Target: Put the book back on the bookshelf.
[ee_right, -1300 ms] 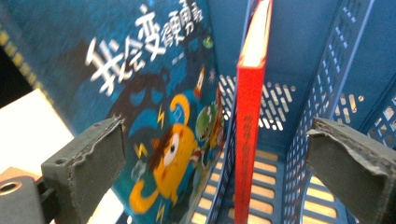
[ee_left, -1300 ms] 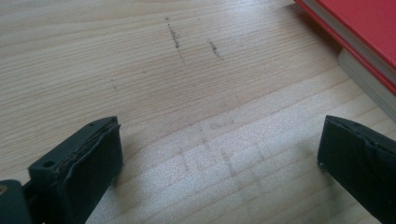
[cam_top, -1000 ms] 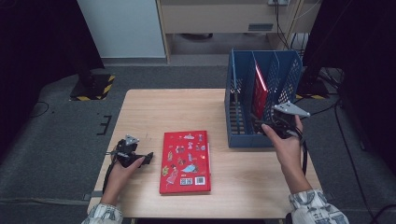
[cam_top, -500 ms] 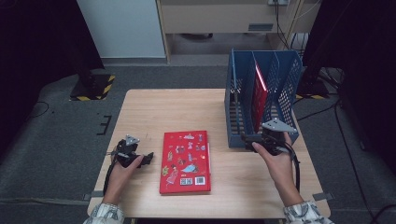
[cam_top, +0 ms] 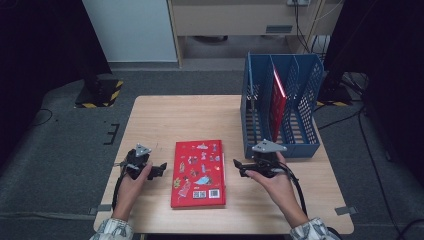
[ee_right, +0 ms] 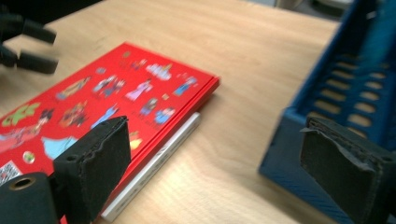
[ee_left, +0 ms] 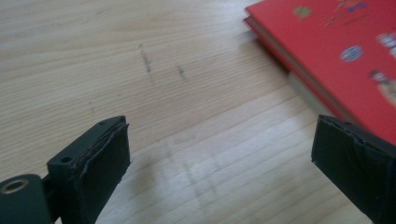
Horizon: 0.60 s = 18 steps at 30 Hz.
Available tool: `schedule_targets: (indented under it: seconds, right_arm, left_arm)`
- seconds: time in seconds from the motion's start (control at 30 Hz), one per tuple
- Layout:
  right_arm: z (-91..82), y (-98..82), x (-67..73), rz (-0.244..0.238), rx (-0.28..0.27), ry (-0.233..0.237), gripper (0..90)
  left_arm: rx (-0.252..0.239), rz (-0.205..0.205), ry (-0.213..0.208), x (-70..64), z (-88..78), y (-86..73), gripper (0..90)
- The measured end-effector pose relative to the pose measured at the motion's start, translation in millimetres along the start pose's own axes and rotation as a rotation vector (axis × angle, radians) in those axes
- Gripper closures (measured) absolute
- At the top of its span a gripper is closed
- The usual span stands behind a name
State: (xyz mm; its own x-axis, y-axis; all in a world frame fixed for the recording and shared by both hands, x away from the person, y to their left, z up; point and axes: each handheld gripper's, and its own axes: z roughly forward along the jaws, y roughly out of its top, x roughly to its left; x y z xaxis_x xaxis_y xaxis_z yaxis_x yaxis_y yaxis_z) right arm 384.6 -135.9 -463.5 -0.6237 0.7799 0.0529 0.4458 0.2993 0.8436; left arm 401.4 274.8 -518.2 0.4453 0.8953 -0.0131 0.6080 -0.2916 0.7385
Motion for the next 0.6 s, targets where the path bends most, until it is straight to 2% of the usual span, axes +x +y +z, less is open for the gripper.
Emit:
schedule_targets:
  seconds: [0.1, 0.23, 0.33, 0.47, 0.53, 0.6]
  right_arm:
    - [6.5, -3.7, 6.7, -0.017, 0.027, 0.027, 9.3]
    - [14.6, -9.7, 12.6, -0.008, 0.066, 0.082, 9.3]
    - [19.2, -12.7, 14.7, -0.018, 0.09, 0.106, 9.5]
    - [23.3, -16.3, 14.4, -0.009, 0.105, 0.119, 9.8]
    - [24.2, -17.9, 13.8, -0.008, 0.111, 0.128, 9.8]
    - [25.8, -18.5, 13.9, -0.008, 0.115, 0.136, 9.7]
  left_arm:
    - [-0.028, -0.001, -0.024, -11.6, -5.9, 4.5, 4.3]
    - [-0.03, 0.036, -0.067, -30.3, -11.4, 7.2, 4.2]
    - [-0.034, 0.059, -0.091, -43.3, -13.0, 6.8, 4.0]
    - [-0.026, 0.088, -0.102, -56.8, -13.3, 6.4, 4.0]
    - [-0.025, 0.096, -0.125, -60.5, -11.6, 6.8, 4.0]
    - [-0.014, 0.109, -0.123, -62.9, -8.8, 6.9, 4.0]
